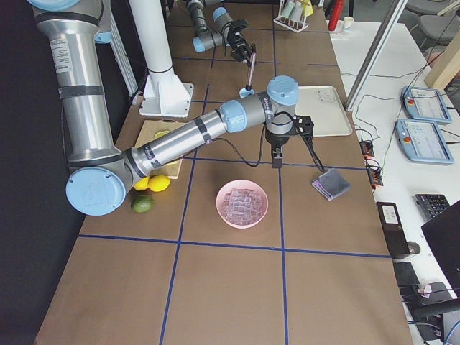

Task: Mash ice and strawberries in cup
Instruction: 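Push the metal rod down into the cup repeatedly with the left gripper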

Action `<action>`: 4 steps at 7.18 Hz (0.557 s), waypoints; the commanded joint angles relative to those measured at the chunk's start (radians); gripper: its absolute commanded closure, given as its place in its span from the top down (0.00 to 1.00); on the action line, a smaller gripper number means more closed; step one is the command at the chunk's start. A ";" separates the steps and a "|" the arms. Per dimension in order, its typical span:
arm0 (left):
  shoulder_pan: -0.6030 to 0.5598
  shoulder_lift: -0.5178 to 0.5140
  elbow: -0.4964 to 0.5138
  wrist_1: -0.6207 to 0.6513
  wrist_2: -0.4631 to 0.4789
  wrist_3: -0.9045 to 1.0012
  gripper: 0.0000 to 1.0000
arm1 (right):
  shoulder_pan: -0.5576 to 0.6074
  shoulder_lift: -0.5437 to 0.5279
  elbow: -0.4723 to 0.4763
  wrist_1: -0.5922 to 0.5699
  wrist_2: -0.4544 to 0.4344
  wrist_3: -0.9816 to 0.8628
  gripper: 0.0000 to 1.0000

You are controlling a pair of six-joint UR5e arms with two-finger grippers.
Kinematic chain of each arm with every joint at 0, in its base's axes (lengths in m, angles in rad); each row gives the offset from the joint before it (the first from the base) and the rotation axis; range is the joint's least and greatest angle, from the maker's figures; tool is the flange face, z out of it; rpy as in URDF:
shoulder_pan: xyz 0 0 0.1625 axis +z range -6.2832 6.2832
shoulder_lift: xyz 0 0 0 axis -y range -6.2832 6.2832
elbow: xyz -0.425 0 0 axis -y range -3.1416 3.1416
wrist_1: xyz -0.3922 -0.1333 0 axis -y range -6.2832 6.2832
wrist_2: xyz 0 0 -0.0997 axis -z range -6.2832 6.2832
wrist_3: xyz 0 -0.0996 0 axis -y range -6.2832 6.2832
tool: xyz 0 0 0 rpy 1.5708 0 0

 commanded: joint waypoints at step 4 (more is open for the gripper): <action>0.006 0.002 0.047 -0.035 0.004 0.058 0.00 | 0.001 -0.002 0.000 -0.002 0.000 0.000 1.00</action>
